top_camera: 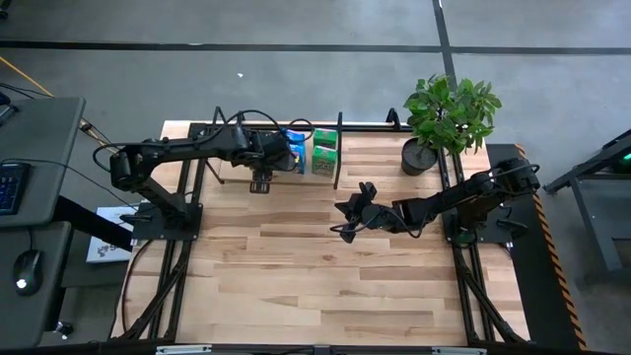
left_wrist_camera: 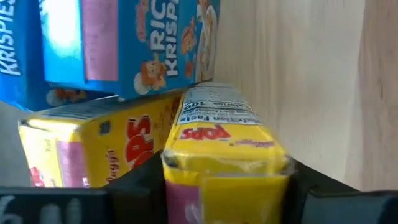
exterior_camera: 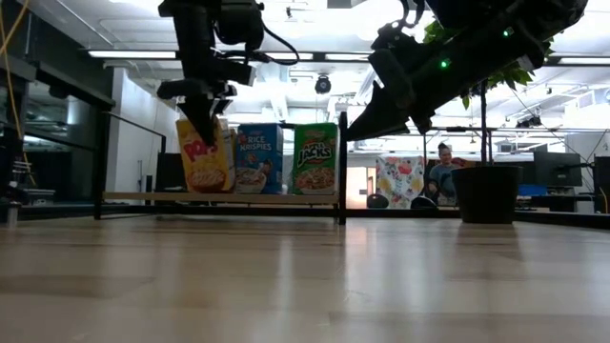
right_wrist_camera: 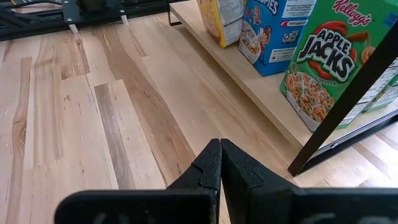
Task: Stack cereal on shelf
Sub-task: Put the yellow cereal box aligned with the other yellow cereal box on the shelf
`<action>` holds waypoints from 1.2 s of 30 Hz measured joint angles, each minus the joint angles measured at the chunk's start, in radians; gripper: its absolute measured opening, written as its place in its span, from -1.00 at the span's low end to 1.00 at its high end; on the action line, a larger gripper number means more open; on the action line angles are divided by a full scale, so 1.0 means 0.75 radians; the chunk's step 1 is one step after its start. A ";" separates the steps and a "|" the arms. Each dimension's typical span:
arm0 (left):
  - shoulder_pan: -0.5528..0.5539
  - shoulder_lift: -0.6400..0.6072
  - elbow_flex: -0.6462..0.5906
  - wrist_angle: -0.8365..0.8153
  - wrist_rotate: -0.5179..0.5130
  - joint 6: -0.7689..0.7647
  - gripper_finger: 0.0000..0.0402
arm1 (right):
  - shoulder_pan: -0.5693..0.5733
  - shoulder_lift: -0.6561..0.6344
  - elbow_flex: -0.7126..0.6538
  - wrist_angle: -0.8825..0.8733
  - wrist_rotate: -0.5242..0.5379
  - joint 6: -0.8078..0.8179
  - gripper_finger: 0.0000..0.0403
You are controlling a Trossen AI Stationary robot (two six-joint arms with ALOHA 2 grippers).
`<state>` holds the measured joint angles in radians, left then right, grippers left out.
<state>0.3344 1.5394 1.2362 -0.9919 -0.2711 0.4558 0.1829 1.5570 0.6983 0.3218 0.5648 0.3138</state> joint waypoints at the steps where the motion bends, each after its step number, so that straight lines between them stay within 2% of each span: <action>1: 0.000 0.000 0.000 0.000 -0.006 0.000 -0.09 | 0.000 0.000 0.000 0.000 0.000 0.000 -1.00; 6: 0.000 0.000 0.000 -0.023 -0.044 0.002 0.01 | 0.000 0.000 0.000 0.000 0.000 0.000 -1.00; 12: 0.000 0.000 0.031 -0.064 -0.109 0.016 0.01 | 0.000 0.000 0.000 0.000 0.000 0.000 -1.00; 21: 0.000 -0.001 0.175 -0.108 -0.111 0.002 0.01 | 0.000 0.000 0.000 0.000 0.000 0.001 -1.00; 29: 0.000 -0.001 0.185 -0.213 -0.095 -0.034 0.01 | 0.000 0.000 0.000 0.000 -0.001 0.001 -1.00; 36: 0.000 -0.001 0.184 -0.196 -0.068 -0.047 0.01 | 0.000 0.000 0.000 0.000 -0.010 0.004 -1.00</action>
<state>0.3344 1.5387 1.3744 -1.1391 -0.3222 0.4206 0.1829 1.5570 0.6983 0.3218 0.5573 0.3170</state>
